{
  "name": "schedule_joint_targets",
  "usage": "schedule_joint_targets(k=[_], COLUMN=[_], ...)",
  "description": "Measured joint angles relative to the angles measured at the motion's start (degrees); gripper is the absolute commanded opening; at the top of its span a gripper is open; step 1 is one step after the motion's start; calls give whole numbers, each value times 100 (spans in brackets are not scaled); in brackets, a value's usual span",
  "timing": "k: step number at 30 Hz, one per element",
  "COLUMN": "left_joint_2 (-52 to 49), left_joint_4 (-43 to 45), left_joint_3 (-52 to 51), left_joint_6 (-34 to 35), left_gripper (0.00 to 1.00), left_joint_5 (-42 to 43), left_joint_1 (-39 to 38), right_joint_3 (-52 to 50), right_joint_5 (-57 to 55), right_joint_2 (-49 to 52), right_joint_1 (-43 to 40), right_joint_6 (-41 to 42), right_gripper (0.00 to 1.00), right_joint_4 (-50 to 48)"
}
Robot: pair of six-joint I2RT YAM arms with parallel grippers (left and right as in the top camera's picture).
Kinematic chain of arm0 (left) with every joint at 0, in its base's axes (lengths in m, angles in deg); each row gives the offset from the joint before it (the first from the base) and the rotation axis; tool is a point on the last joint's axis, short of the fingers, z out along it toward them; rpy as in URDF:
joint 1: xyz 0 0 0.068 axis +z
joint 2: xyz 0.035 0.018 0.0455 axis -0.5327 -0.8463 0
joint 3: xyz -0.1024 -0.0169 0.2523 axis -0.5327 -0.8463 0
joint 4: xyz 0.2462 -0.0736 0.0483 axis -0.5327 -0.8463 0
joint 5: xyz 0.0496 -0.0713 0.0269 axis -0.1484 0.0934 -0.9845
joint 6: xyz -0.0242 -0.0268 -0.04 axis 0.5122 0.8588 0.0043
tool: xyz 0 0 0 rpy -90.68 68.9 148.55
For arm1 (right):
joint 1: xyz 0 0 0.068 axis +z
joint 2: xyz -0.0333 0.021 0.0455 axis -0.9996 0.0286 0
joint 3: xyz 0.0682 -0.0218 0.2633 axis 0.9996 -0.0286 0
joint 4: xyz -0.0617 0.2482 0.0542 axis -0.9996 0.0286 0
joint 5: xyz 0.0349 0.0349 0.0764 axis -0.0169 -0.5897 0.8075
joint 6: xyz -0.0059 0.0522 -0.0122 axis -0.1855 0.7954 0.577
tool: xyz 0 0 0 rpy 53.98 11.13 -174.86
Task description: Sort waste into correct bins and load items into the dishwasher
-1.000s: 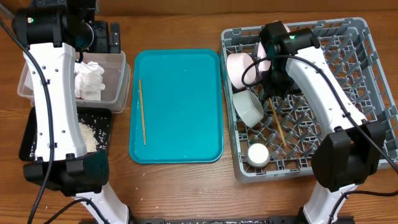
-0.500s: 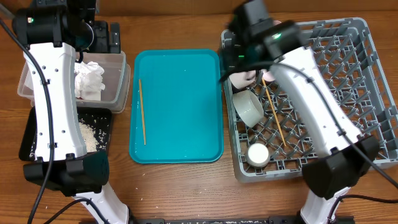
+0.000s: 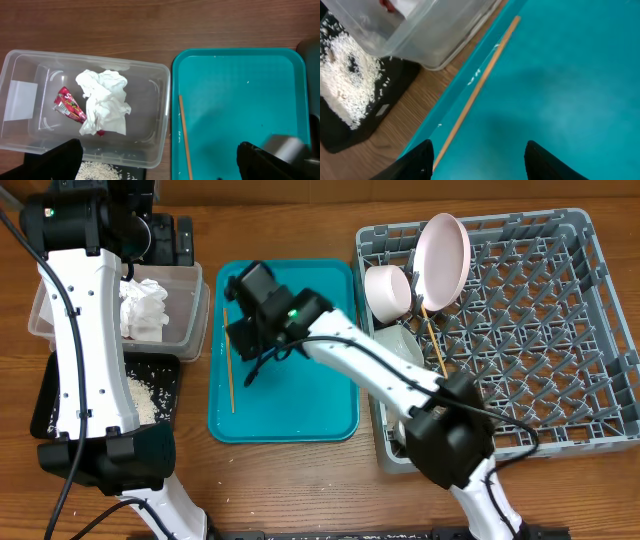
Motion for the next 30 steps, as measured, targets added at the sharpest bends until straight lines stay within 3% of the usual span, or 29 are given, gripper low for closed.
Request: schedule_joint_targets(k=[8, 20, 25, 30], left_joint_2=[0, 0, 0, 0], left_joint_4=[0, 0, 0, 0], left_joint_3=[0, 0, 0, 0], left_joint_6=[0, 0, 0, 0], left_gripper=[100, 100, 100, 100], left_joint_5=[0, 0, 0, 0], left_joint_1=[0, 0, 0, 0], right_joint_3=[0, 0, 9, 79], right_joint_5=[-111, -1200, -1296, -1401], right_joint_2=[678, 1261, 1296, 1318], right_joint_1=[472, 772, 772, 767], right_joint_6=[15, 15, 48, 85], right_gripper=[65, 63, 37, 17], right_joint_4=[-822, -994, -990, -774])
